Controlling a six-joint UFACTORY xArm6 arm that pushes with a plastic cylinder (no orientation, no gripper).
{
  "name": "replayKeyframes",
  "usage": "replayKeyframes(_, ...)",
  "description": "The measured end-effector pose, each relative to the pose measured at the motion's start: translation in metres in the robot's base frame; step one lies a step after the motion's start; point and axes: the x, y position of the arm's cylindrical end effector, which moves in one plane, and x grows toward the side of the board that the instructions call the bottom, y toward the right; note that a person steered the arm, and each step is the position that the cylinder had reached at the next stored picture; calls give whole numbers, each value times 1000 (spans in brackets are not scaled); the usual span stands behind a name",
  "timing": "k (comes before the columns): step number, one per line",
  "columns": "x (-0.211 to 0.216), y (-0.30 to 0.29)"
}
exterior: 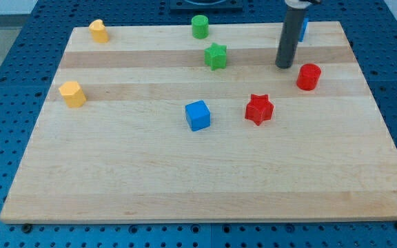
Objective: Adjust the red blocks in a diagonal line
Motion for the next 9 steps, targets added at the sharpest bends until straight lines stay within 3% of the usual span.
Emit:
replayKeyframes(1, 31, 1)
replayKeyframes(2, 31, -1)
replayKeyframes(4, -12, 1)
replayKeyframes(6, 23, 29)
replayKeyframes(9, 29, 3)
